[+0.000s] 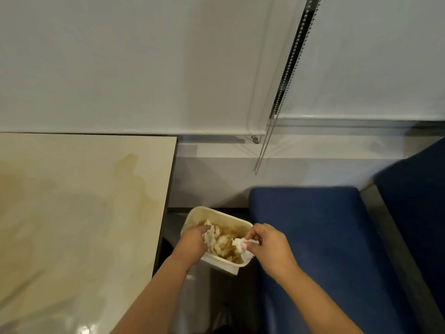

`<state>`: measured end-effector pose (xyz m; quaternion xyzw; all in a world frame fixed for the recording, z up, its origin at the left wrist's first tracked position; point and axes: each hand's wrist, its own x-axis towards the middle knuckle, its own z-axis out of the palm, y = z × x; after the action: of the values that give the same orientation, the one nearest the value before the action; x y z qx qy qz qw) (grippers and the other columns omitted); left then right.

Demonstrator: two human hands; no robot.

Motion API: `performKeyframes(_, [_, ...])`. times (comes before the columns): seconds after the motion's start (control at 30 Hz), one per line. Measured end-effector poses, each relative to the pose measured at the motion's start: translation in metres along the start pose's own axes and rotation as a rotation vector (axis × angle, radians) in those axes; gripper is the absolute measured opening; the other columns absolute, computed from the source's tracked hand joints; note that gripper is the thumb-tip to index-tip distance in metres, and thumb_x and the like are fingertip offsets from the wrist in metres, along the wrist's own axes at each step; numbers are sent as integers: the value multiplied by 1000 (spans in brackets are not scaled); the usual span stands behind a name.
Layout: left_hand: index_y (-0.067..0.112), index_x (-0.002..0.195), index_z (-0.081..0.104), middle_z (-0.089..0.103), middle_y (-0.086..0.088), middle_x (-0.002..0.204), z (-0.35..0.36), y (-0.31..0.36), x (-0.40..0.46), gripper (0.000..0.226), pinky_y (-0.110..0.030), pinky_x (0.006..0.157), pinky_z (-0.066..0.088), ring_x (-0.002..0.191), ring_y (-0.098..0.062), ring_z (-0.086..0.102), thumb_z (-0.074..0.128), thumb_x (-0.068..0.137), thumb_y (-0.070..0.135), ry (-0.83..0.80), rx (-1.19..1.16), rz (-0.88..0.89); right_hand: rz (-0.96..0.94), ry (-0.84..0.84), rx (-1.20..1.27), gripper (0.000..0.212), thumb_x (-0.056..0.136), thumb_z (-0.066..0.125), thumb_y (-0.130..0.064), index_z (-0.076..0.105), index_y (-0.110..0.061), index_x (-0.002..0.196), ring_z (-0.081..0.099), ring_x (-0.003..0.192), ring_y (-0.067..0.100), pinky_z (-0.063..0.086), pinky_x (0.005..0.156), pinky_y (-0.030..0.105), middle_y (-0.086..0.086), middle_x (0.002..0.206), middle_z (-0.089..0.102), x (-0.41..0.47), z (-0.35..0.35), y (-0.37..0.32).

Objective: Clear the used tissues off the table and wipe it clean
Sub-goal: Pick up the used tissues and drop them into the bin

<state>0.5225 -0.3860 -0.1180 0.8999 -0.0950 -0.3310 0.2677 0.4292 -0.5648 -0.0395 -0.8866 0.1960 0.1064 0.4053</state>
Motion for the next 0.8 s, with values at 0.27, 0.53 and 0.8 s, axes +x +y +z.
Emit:
performKeyframes(0.27, [26,132,51,53,-3,131,-1,-13,8,47,-29,100,46,116,-15,53,52,91,3,-2,-89,-1,44,-30,-24,16,81,71,-24,58,-29,74,50,76,-1,38,57,9,-15,85,52,30,17,3])
performKeyframes(0.53, [25,133,50,53,-2,131,-4,-17,3,48,-25,99,45,116,-12,54,55,90,4,63,-153,39,39,-64,-84,12,86,66,-19,64,-26,96,54,84,4,41,64,11,-10,100,52,71,53,4])
performKeyframes(0.8, [27,131,52,54,-3,128,-10,-21,1,49,-26,101,44,113,-11,54,56,89,2,81,-168,38,84,-132,-72,21,82,70,-14,67,-27,98,60,99,12,53,88,31,-6,111,57,78,66,18])
